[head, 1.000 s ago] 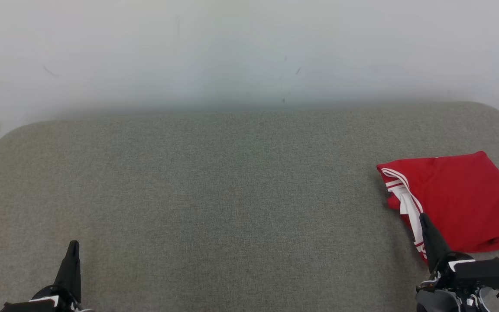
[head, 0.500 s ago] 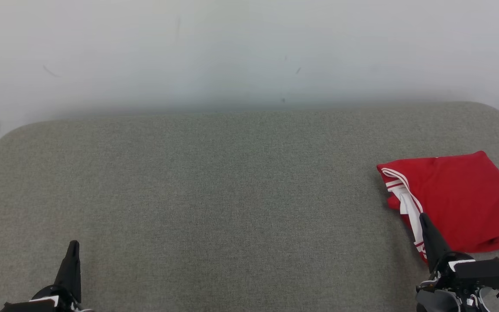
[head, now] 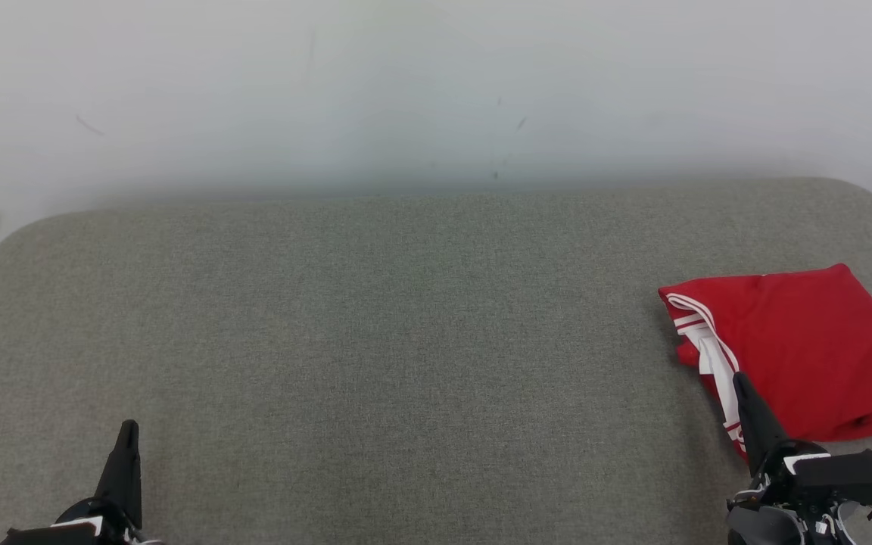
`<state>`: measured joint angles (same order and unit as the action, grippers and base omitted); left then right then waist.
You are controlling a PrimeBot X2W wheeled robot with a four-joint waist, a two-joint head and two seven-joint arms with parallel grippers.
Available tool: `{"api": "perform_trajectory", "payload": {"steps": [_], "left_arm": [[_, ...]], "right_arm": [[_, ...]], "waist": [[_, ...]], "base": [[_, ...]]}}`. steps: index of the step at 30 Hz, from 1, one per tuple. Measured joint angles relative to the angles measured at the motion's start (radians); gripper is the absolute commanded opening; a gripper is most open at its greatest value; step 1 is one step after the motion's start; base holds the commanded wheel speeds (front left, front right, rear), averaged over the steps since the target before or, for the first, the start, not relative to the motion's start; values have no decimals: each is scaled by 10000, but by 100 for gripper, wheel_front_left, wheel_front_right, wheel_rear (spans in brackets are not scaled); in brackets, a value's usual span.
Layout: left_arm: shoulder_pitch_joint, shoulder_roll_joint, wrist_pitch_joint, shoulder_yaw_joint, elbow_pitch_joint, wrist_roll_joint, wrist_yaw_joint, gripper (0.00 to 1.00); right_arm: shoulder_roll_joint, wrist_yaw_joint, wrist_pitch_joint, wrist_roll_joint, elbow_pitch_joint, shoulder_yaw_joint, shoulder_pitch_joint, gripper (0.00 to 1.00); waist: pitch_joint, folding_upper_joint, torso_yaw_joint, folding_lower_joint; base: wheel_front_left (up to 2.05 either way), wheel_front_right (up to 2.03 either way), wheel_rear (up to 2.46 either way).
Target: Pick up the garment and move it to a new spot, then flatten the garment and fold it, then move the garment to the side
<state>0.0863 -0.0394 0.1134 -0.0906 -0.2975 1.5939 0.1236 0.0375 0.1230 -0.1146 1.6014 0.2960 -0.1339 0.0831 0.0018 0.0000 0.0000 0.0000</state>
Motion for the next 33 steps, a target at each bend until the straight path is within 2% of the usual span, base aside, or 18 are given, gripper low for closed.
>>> {"api": "perform_trajectory", "payload": {"steps": [33], "left_arm": [[0, 0, 0, 0, 0, 0, 0, 0]], "right_arm": [[0, 0, 0, 0, -4, 2, 0, 0]], "waist": [[0, 0, 0, 0]], "base": [[0, 0, 0]]}}
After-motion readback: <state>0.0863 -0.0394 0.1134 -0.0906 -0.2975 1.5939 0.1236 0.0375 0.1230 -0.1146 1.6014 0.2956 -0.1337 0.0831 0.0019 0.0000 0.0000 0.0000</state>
